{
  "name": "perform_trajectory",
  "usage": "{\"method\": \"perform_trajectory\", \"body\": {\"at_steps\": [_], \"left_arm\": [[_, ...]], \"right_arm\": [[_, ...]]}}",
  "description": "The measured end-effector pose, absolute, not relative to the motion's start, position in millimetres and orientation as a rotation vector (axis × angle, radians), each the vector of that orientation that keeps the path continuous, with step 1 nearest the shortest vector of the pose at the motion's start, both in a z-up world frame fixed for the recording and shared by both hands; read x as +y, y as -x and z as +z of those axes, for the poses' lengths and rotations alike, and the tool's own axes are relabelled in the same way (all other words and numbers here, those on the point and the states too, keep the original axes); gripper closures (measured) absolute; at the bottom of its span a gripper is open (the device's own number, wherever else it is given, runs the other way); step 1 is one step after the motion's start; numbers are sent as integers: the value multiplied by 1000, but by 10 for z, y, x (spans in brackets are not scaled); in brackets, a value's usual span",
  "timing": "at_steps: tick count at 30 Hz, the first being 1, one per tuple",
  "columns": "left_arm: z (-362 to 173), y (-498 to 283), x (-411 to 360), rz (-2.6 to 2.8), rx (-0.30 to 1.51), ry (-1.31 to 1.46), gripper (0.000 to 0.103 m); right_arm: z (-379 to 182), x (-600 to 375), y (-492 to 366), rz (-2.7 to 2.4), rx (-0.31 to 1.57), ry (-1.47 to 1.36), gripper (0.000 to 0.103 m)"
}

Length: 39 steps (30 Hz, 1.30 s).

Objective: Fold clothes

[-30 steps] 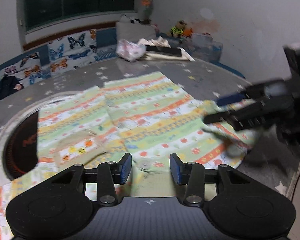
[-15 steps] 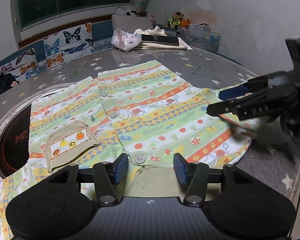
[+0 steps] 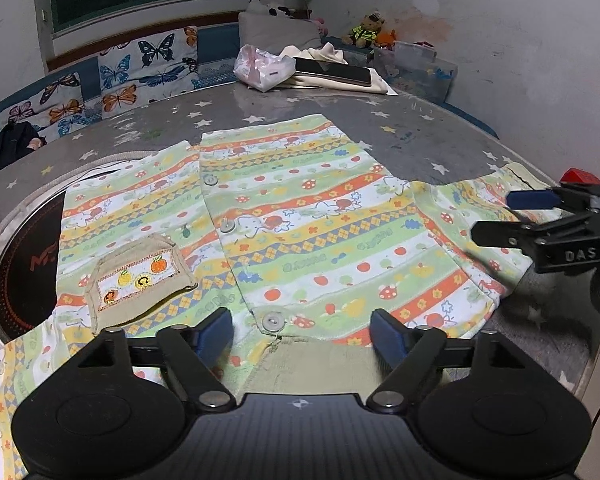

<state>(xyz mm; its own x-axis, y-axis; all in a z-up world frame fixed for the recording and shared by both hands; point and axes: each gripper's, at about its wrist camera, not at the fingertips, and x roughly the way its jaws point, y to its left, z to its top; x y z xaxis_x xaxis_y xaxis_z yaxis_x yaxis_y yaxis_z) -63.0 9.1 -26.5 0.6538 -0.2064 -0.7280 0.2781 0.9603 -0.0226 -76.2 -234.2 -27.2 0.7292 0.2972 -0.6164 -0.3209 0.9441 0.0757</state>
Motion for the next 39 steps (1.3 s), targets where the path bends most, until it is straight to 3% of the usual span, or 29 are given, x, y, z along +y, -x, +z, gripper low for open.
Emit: {"method": "perform_trajectory", "body": {"at_steps": [10,23,34,37,39], "left_arm": [[-155,629,11,-255,792,-112,9],[-82,581,-90,-240,789,-116,0],[-126,554,-158,-237,815,-130,0],[-127,558,-158,-236,819,-126,0],[-124,565,-160,-237,817,-125,0]], "right_arm": [[-311,-2612,876,246,667,-32,7],[-347,-3342,799,-19,656,-55,18],[-444,-3581,683,-91,686,-72,34],[-441,-3563,686,-86,685,-68,41],[-435,-3552,687,-82,683,-74,52]]}}
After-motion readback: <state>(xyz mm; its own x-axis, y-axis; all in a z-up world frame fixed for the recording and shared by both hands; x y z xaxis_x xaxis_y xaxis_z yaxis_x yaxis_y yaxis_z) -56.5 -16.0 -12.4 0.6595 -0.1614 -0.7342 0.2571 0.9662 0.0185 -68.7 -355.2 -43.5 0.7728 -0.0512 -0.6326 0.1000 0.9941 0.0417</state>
